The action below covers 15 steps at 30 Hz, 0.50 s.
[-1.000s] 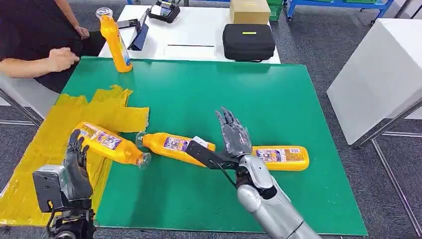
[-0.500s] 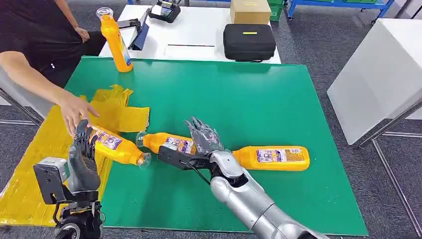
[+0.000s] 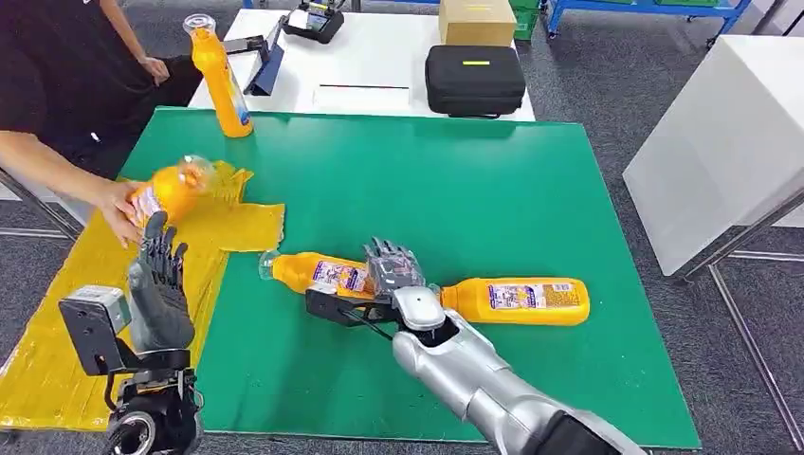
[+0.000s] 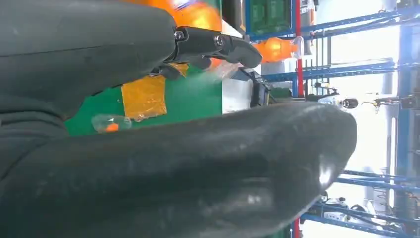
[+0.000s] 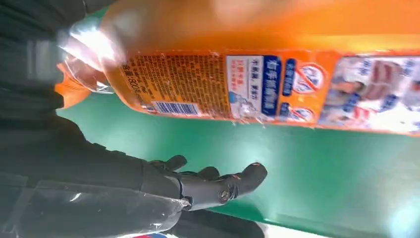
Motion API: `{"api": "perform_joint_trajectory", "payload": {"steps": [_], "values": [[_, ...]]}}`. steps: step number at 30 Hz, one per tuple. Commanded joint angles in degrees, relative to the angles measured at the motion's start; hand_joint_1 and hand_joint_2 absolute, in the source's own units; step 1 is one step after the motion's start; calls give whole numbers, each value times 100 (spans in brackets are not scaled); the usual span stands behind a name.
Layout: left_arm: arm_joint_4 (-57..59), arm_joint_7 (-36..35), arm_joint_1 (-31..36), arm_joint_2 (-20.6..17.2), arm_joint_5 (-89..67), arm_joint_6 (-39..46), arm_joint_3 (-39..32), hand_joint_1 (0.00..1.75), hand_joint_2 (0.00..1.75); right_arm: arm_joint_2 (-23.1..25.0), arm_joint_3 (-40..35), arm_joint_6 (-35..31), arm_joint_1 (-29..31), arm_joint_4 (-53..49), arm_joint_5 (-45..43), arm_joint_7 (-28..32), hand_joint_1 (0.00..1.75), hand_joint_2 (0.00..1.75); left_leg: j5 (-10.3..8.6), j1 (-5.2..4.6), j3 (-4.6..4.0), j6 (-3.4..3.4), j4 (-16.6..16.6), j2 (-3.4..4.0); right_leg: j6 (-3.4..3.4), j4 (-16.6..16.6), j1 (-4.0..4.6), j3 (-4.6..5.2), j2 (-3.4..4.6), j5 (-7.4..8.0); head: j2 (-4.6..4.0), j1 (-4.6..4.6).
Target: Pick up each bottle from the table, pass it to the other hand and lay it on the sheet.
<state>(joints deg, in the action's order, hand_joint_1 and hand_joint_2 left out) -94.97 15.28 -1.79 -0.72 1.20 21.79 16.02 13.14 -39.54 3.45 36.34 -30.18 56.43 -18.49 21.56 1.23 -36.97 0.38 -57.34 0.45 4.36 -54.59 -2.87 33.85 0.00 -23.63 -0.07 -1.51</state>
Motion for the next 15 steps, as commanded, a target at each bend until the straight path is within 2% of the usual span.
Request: {"api": "perform_joint_trajectory", "payload": {"steps": [1,3,9,15], "values": [[219,-5,308,148,76,-96,-139,0,0,200,-310,502,466,1127,128,97,0,175,5,2,10,1,-1,-8,-23,-3,5,-11,-8,-7,0,2],[261,82,330,110,153,-99,-123,0,0,240,-400,741,397,1192,169,299,0,175,7,3,14,1,-2,-9,-28,-3,7,-15,-9,-9,0,2],[265,93,321,110,159,-97,-125,0,0,242,-403,730,383,1192,172,297,0,175,12,4,24,2,-3,-8,-36,-4,9,-22,-7,-13,0,2],[313,225,338,98,330,-33,-21,0,0,322,-488,1196,246,1289,67,749,0,175,7,4,19,1,1,-9,-28,1,7,-18,-8,-9,0,2]]}}
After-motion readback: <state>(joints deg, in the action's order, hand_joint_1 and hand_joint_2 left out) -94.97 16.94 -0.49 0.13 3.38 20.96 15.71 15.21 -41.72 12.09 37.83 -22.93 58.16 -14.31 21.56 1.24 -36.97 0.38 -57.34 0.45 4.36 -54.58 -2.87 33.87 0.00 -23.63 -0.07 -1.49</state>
